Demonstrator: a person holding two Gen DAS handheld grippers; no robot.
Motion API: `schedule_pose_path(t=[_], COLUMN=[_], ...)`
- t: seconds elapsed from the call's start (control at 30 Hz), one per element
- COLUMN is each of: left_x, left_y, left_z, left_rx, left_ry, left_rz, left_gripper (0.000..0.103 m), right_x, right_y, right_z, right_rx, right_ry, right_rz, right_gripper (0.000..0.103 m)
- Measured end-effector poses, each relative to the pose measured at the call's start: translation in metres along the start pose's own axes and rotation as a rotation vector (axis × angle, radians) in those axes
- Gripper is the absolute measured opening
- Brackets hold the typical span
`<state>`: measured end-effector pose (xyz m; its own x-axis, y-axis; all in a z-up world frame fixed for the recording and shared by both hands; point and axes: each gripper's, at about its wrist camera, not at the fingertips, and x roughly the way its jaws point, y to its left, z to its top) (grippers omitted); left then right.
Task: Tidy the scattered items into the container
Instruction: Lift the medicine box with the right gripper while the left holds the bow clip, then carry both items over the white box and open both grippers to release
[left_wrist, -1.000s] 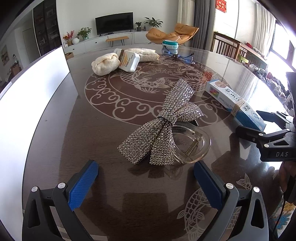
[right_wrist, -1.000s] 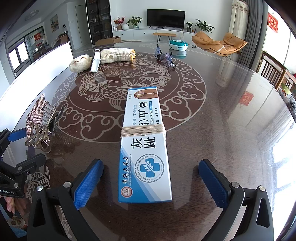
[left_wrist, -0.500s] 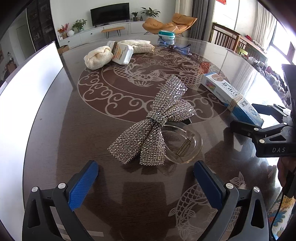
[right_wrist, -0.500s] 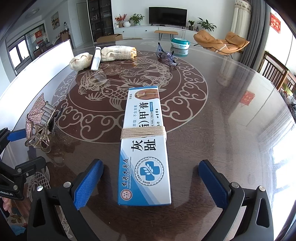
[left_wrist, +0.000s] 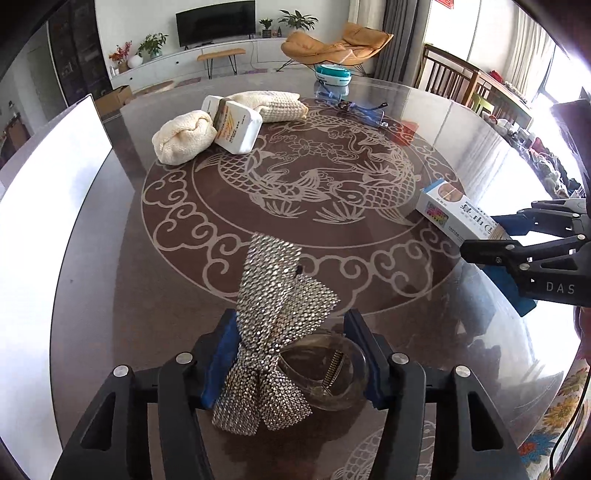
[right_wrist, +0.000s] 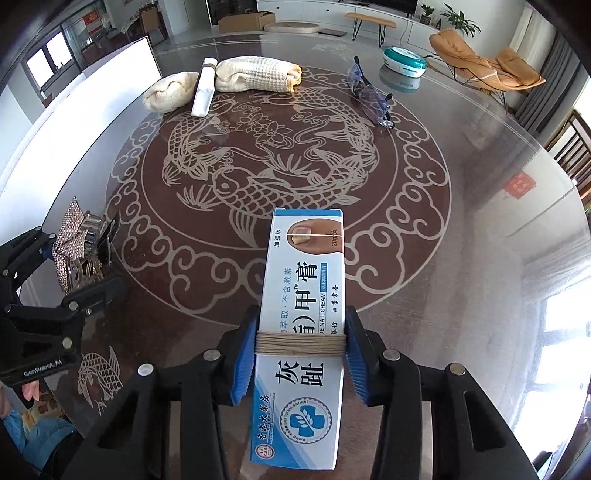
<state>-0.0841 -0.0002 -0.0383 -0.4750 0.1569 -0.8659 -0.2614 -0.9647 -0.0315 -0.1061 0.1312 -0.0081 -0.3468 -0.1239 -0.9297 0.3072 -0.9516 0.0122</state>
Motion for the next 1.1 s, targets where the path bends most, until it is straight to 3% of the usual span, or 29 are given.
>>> schedule_pose_path(t=[0.3, 0.43, 0.57, 0.67, 0.77, 0.93, 1.1], left_x=[-0.046, -0.082, -0.132, -0.165, -0.183, -0.180, -0.144], left_y=[0.017, 0.038, 0.085, 0.142, 0.208, 0.304, 0.352], left_z=[-0.005, -0.002, 0.007, 0.009, 0.010, 0.010, 0.012], left_rx=[-0.007, -0.026, -0.057, -0.118, -0.185, -0.318, -0.383], left_ry=[-0.084, -0.136, -0.207, -0.239, -0.242, -0.204, -0.132], left_rz=[-0.045, -0.072, -0.054, -0.009, 0.081, 0.171, 0.179], left_gripper=[0.048, 0.048, 0.048, 0.048, 0.048, 0.048, 0.048], right_x=[-0.051, -0.073, -0.088, -0.096, -0.102, -0.093, -0.050], right_y=[-0.009, 0.012, 0.064, 0.116, 0.179, 0.284, 0.349], right_z=[0.001, 0.019, 0.057, 0.094, 0.132, 0.188, 0.227], right_rx=[0.037, 0.029, -0.037, -0.079, -0.127, -0.210, -0.240], right_ry=[-0.065, -0.104, -0.155, -0.202, -0.250, -0.297, -0.266], right_rz=[0.025, 0.065, 0.113, 0.189, 0.283, 0.404, 0.436], right_gripper=[0.044, 0.044, 0.044, 0.044, 0.044, 0.044, 0.044])
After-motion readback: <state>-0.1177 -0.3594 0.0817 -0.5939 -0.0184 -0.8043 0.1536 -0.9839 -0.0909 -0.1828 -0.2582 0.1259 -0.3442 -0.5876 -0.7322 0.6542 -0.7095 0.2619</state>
